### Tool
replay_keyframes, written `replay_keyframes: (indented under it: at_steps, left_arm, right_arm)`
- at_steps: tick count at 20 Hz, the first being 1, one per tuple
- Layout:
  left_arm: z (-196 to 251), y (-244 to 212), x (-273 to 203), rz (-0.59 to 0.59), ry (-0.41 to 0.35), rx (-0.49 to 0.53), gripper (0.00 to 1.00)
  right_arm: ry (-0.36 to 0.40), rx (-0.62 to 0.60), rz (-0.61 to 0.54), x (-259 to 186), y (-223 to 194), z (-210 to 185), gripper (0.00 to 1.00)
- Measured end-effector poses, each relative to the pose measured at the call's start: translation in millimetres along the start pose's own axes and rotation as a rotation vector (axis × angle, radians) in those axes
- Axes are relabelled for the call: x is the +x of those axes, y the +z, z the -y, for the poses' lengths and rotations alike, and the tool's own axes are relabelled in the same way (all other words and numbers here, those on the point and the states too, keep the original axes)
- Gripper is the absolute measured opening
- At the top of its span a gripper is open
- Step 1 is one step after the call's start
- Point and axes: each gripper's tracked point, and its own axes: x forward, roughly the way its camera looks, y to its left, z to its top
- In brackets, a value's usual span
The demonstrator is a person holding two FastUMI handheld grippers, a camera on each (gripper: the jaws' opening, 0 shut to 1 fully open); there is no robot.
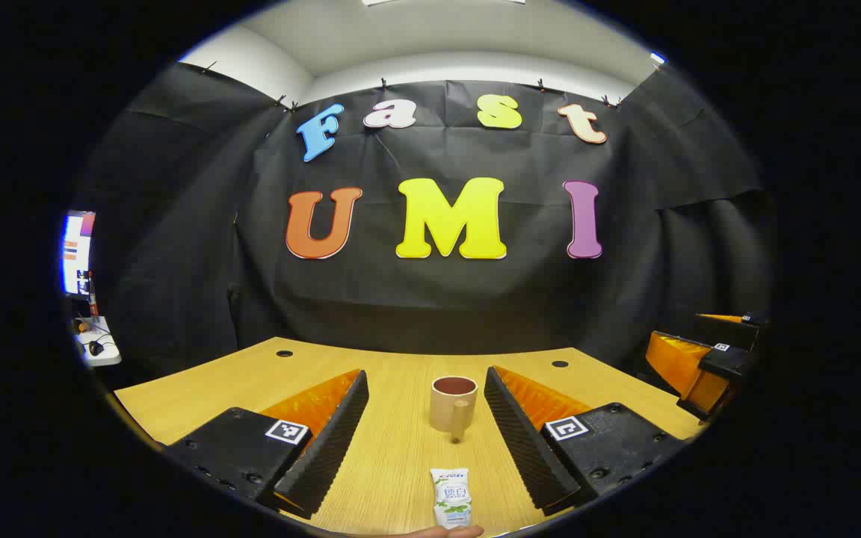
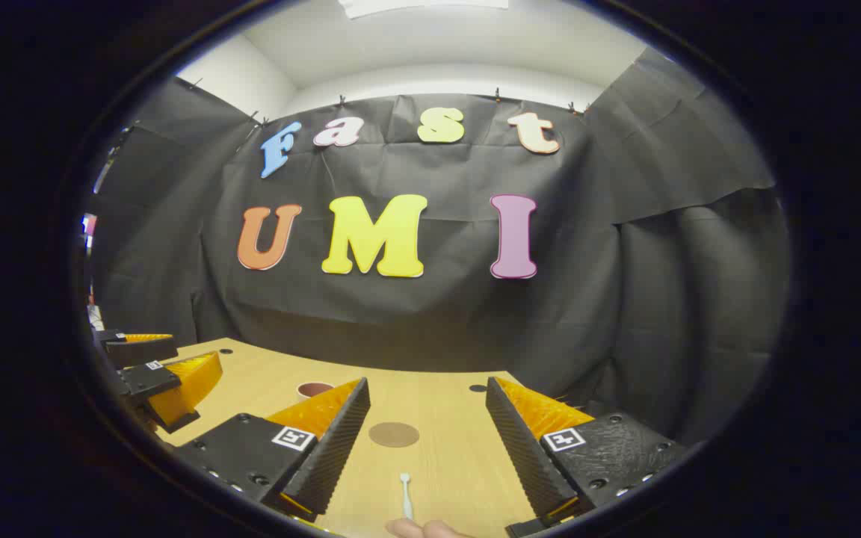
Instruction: Put the toothbrush and toothpaste on the desktop into the cup, then pick up the cup and place it on the coaster on the desktop.
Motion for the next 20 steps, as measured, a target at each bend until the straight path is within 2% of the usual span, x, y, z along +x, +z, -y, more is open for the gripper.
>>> replay_keyframes:
  at_steps: [1,2,7,8,9,19,20]
  left_arm:
    - [-2.6,-1.2,-1.7,-0.003,0.007,0.012,0.99]
    - [-3.3,-2.0,-2.4,-0.001,0.008,0.021,0.99]
    - [-3.6,-3.5,-11.4,-0.017,0.003,0.012,0.99]
    - [-4.0,-0.8,-13.2,-0.011,0.006,0.020,0.99]
    - [-4.8,2.8,-14.7,-0.002,0.010,0.029,0.99]
    - [-5.0,26.2,-29.6,0.027,0.018,0.041,0.99]
    - [-5.5,26.0,-29.7,0.024,0.018,0.038,0.99]
  right_arm:
    - [0.002,0.001,0.005,-3.3,1.2,-0.3,0.97]
    - [0.001,-0.002,0.009,-4.9,1.2,0.3,0.95]
    - [0.000,0.002,0.015,-17.3,-0.6,0.6,0.95]
    - [-0.004,-0.001,0.019,-19.3,0.1,1.7,0.97]
    - [-0.010,-0.009,0.023,-21.3,1.0,3.3,0.95]
    - [-0.007,0.002,0.022,-25.5,9.4,6.8,0.94]
    - [-0.004,0.003,0.018,-25.2,7.7,6.2,0.97]
